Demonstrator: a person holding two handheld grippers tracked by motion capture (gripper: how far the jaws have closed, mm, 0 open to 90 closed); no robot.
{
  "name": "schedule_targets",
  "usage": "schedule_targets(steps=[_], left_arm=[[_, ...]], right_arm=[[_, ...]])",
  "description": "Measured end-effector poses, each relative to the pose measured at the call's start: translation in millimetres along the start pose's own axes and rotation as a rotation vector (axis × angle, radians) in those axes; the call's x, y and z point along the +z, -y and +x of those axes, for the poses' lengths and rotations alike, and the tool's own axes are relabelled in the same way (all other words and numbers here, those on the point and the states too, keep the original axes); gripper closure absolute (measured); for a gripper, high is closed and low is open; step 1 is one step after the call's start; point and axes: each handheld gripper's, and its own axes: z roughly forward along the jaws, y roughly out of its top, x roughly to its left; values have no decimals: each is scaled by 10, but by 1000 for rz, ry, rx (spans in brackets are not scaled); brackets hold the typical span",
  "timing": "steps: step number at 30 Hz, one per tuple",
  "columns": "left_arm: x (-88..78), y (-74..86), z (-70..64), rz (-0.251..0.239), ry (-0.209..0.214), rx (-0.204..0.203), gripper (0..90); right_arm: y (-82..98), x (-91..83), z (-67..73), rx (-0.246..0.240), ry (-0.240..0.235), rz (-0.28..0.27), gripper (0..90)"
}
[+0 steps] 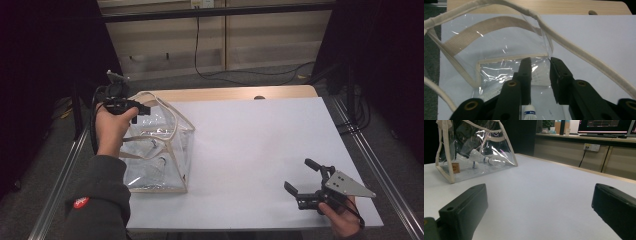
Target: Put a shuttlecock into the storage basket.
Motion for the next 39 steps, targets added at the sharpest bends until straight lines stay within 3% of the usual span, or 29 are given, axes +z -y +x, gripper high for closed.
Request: schedule_targets(steps=[10, 12, 14, 31, 39], left_arm=[[-109, 7, -66, -4, 58, 20, 579], [-127, 12, -87, -17, 66, 7, 557], [-149, 12, -89, -7, 79, 23, 529], [-253, -45, -282, 5, 107, 64, 315], [-342, -56, -360, 5, 141, 92, 239]], right_arm=[[-3, -5, 1, 1, 3, -1, 3], [-1, -5, -1, 2, 2, -2, 3], [-1, -7, -1, 2, 4, -1, 3], [-4, -17, 1, 1, 7, -2, 3], [-3, -22, 2, 2, 9, -4, 3]])
